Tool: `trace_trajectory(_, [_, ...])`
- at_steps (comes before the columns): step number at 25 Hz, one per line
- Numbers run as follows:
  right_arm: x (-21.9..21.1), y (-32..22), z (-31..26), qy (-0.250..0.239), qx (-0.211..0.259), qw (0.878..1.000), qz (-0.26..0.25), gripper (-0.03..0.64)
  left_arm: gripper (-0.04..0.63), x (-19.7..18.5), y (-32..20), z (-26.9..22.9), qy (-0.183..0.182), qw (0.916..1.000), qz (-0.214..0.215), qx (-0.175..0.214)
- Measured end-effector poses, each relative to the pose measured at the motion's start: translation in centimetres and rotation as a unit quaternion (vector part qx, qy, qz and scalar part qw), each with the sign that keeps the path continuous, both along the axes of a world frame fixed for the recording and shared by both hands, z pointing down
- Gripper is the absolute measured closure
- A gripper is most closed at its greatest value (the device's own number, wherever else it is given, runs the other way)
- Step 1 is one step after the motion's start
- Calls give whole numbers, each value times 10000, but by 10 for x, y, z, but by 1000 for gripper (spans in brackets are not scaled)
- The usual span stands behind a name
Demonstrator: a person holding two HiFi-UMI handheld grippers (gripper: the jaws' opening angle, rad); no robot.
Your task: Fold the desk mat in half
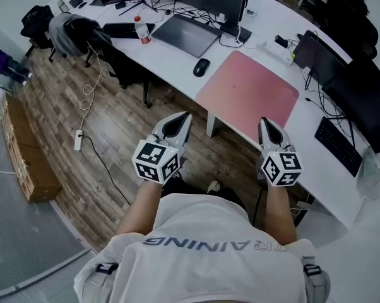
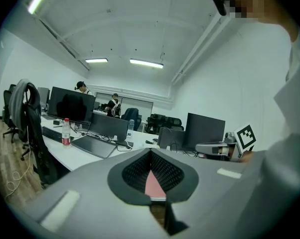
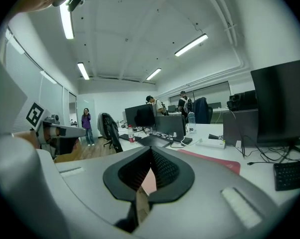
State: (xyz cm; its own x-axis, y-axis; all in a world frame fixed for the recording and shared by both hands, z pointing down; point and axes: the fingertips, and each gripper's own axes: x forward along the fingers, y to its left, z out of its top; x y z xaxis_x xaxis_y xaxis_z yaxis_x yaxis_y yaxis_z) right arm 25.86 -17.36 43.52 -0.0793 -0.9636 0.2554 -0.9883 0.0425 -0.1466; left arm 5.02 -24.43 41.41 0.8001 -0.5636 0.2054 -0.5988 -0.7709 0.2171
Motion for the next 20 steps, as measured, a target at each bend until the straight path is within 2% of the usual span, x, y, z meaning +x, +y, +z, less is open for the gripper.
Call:
trace_trajectory(6, [7,-30,3,121,-170,9979,613,600,595,12,-57,11,84,9982,577,-128])
trace_trajectory(12, [-9,-76,-1,171,-267,9930,1141,600,595,10,-130,9,62,9936,1123,-75])
trace_trajectory(16, [-29,-103,14,90,-527,9909,1238,600,595,3,-161,17,38,9909,1332,-168])
trace_trajectory(20, [-45,-118,39,-32,-843,9889,1220,600,595,-3,-169,38,-83,9885,1472,-348])
